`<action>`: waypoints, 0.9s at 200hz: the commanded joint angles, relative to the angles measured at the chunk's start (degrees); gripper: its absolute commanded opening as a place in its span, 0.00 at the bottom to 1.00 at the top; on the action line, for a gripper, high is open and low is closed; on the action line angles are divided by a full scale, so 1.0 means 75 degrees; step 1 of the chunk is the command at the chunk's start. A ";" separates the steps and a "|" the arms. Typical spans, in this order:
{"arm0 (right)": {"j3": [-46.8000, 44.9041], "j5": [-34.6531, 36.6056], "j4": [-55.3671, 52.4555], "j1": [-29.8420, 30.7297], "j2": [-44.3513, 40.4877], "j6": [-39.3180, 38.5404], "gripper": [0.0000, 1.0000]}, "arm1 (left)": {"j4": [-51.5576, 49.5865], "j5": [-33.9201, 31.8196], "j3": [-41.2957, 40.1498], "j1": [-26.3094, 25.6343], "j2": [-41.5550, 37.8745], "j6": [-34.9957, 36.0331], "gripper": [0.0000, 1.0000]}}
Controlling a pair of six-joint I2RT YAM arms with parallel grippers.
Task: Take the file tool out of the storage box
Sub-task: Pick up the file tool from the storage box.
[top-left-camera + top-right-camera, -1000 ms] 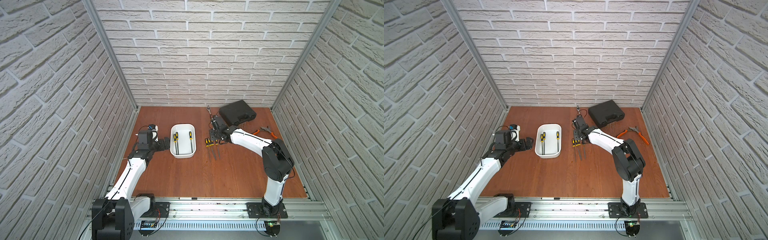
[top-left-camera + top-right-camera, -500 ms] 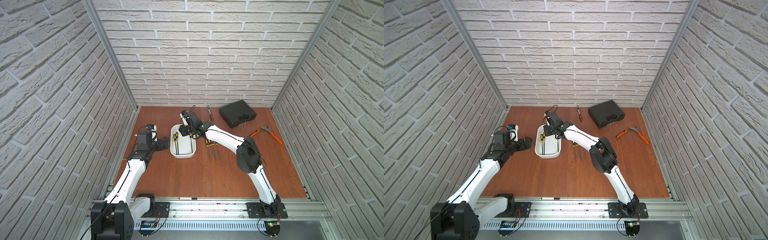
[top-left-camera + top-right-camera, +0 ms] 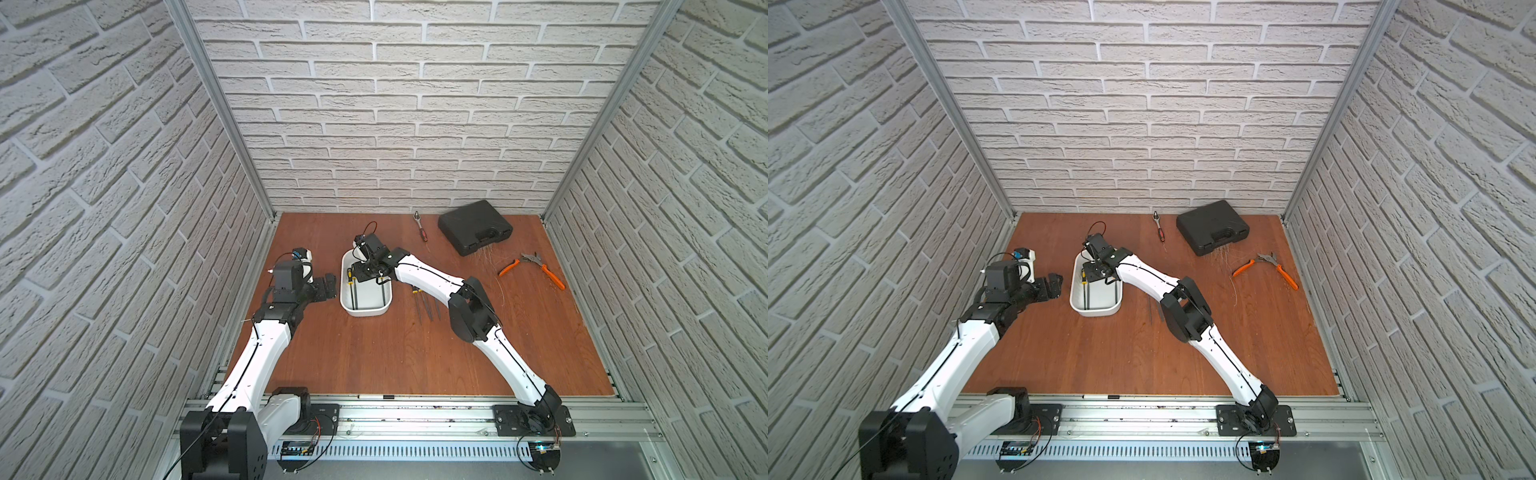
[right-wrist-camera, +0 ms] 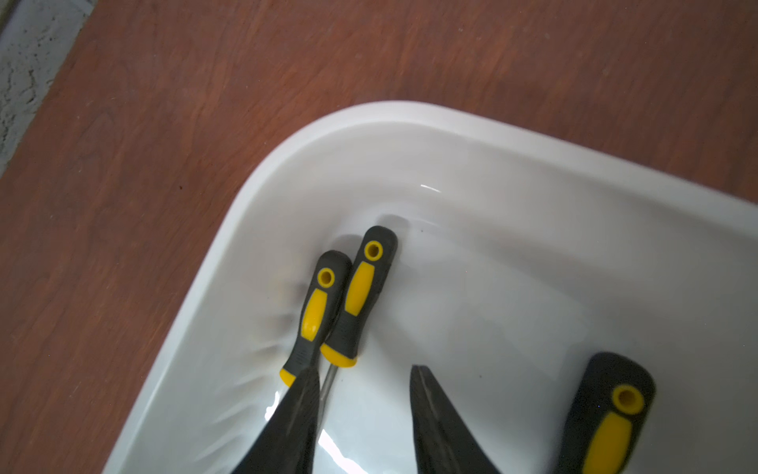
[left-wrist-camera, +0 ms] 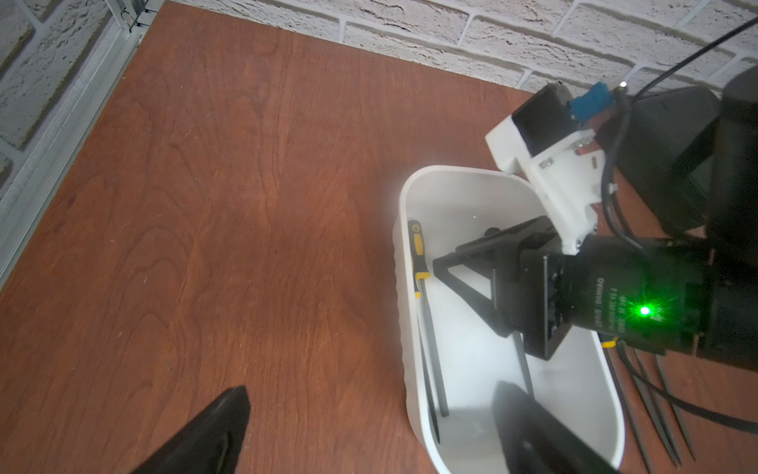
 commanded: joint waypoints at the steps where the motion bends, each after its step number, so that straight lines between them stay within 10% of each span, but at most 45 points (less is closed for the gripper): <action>1: 0.0325 0.0068 0.0029 0.0105 0.0290 0.0096 0.42 | -0.0005 -0.0105 0.0108 -0.0018 -0.0106 0.0121 0.99; 180: 0.0829 0.0498 -0.0523 0.0111 0.0745 -0.0265 0.40 | 0.0010 -0.0129 0.0149 -0.0018 -0.0083 0.0172 0.98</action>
